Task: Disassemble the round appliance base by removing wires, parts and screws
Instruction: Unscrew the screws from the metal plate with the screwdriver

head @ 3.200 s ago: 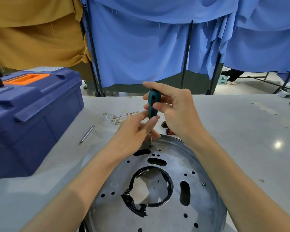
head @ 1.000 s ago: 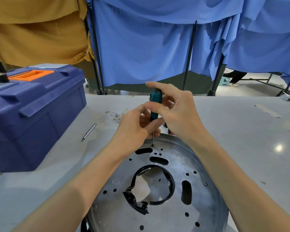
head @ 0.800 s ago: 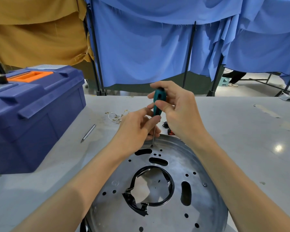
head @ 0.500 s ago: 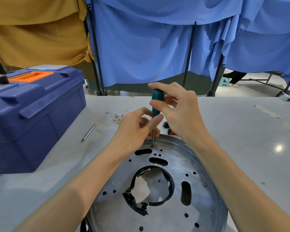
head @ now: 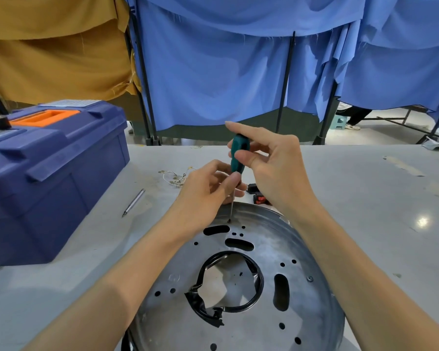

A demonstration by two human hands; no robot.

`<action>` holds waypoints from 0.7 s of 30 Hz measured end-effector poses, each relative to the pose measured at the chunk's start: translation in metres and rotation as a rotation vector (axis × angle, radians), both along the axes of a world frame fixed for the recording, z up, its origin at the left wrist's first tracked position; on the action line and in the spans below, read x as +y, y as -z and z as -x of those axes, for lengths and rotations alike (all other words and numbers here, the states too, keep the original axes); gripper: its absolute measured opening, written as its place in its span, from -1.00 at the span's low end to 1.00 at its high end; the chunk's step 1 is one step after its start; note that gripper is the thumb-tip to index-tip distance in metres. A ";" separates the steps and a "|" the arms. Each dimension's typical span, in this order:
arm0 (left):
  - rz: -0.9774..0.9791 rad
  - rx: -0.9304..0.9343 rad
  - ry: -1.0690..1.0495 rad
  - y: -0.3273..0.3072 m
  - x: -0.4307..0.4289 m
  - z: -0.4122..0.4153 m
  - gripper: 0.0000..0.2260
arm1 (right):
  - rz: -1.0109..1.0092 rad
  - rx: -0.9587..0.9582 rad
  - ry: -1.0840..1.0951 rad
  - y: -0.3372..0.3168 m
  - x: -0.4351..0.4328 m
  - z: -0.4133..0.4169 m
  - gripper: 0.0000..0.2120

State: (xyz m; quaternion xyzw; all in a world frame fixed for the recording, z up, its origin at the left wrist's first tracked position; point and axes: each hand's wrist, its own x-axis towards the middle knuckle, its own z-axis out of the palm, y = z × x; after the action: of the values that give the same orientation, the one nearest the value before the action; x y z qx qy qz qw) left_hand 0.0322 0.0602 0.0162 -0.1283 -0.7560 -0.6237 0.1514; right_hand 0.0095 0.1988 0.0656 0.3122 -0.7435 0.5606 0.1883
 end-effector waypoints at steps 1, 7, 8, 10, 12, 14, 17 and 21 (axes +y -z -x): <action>-0.003 0.002 0.011 0.000 0.000 0.000 -0.93 | -0.007 -0.006 -0.003 0.000 0.000 0.000 -0.58; 0.076 0.010 0.003 0.002 0.000 0.000 -0.88 | 0.015 -0.025 -0.040 0.000 -0.005 -0.002 -0.78; 0.081 0.003 0.002 0.002 0.000 0.000 -0.89 | 0.014 -0.014 -0.020 -0.001 -0.004 -0.002 -0.77; 0.067 -0.012 -0.001 0.003 -0.001 0.001 -0.90 | 0.020 -0.003 -0.016 -0.002 -0.002 -0.001 -0.71; 0.043 -0.011 0.001 0.003 -0.001 0.001 -0.91 | 0.008 -0.002 -0.026 -0.002 -0.001 -0.001 -0.61; 0.065 0.014 0.009 0.003 -0.001 0.000 -0.92 | 0.001 -0.014 -0.047 -0.001 -0.001 -0.001 -0.58; 0.091 0.025 0.013 0.002 0.000 -0.001 -0.89 | 0.033 -0.053 -0.086 0.000 -0.004 -0.003 -0.73; 0.075 -0.007 0.006 0.000 0.001 -0.001 -0.90 | 0.008 -0.022 0.002 0.000 -0.003 -0.001 -0.73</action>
State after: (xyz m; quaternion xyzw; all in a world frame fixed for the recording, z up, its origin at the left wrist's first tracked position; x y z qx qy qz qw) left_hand 0.0328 0.0614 0.0158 -0.1342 -0.7789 -0.5959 0.1421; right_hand 0.0108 0.1957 0.0660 0.3047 -0.7433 0.5670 0.1820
